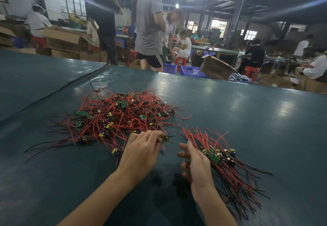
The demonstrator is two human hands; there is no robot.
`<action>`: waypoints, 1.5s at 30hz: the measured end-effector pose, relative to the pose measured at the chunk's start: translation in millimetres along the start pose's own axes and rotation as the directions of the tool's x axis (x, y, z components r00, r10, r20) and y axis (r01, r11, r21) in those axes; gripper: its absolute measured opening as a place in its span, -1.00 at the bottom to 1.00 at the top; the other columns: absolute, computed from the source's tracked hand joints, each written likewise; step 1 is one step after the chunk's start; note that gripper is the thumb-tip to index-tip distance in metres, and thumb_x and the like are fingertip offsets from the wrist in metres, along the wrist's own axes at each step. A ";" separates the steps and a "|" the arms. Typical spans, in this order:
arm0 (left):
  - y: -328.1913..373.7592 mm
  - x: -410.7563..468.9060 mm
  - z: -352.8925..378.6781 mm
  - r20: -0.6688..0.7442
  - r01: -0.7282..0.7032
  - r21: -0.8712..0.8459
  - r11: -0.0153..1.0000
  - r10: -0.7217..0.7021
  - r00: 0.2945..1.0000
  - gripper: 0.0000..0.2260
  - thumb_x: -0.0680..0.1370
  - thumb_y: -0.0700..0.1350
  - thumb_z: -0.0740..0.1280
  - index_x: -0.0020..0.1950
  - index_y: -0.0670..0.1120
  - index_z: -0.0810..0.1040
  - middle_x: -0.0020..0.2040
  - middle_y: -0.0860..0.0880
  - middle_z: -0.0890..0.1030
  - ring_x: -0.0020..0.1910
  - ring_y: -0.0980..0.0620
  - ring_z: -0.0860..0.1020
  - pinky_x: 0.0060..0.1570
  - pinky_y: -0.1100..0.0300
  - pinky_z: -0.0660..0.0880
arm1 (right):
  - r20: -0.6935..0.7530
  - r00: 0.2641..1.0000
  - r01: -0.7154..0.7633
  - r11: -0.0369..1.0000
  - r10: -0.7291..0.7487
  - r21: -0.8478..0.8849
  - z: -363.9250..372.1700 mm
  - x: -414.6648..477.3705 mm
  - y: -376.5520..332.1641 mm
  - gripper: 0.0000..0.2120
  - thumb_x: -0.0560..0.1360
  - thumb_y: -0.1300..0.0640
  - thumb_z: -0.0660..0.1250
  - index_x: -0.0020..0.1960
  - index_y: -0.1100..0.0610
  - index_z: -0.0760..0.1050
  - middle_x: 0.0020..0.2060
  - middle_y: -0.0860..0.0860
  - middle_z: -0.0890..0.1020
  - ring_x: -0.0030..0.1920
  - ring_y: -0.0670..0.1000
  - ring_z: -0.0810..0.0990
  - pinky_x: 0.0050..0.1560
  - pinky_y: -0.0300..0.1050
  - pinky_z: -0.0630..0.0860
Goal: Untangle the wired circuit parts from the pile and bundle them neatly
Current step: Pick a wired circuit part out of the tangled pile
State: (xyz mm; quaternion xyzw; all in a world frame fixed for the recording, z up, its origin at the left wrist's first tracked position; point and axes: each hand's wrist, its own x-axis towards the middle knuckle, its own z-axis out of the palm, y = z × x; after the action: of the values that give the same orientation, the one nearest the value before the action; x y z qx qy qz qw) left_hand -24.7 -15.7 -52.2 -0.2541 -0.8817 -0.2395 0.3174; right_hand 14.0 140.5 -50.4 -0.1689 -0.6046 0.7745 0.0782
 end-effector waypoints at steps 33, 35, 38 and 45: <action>15.7 2.4 9.0 0.240 0.464 -0.710 0.529 -0.438 0.866 -0.55 0.64 0.03 0.14 -0.26 -0.18 0.64 -0.41 -0.10 0.60 -0.50 0.04 0.51 -0.45 0.26 0.40 | -0.020 0.996 0.090 0.993 -0.089 0.072 5.9 -6.3 -1.2 -0.78 0.54 0.11 0.37 -0.24 0.04 0.72 -0.38 -0.08 0.63 -0.54 -0.16 0.39 -0.59 -0.29 0.27; 16.7 4.0 7.9 0.277 0.493 -0.743 0.454 -0.461 0.843 -0.60 0.66 -0.01 0.13 -0.20 -0.11 0.68 -0.37 -0.10 0.63 -0.49 0.03 0.52 -0.46 0.30 0.38 | -0.039 0.996 0.084 0.992 -0.081 0.089 5.4 -5.4 -0.4 -0.80 0.54 0.09 0.38 -0.21 0.01 0.73 -0.38 -0.10 0.64 -0.53 -0.18 0.42 -0.59 -0.29 0.30; 20.8 5.2 4.3 0.372 0.545 -0.771 0.328 -0.463 0.805 -0.63 0.59 0.10 0.16 -0.15 -0.02 0.69 -0.33 -0.10 0.65 -0.47 0.02 0.53 -0.47 0.27 0.40 | -0.025 0.993 0.116 0.990 -0.114 0.078 5.0 -5.5 -0.7 -0.81 0.55 0.09 0.37 -0.17 -0.01 0.73 -0.43 -0.08 0.60 -0.52 -0.17 0.42 -0.58 -0.29 0.33; 21.1 5.1 1.4 0.516 0.584 -0.772 0.251 -0.290 0.806 -0.62 0.45 0.23 0.28 -0.19 -0.02 0.73 -0.19 -0.17 0.71 -0.19 -0.02 0.68 -0.23 0.27 0.55 | 0.131 0.940 0.323 0.945 -0.314 -0.055 10.1 -11.8 0.3 -0.83 0.47 0.00 0.35 -0.11 -0.04 0.73 -0.21 0.04 0.74 -0.14 0.03 0.72 -0.06 -0.09 0.66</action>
State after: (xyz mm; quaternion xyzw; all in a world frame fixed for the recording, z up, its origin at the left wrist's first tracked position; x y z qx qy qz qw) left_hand -16.1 2.5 -44.2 -0.1559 -0.6709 -0.7208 -0.0776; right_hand 21.4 127.4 -46.6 -0.0248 -0.6566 0.7368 0.1597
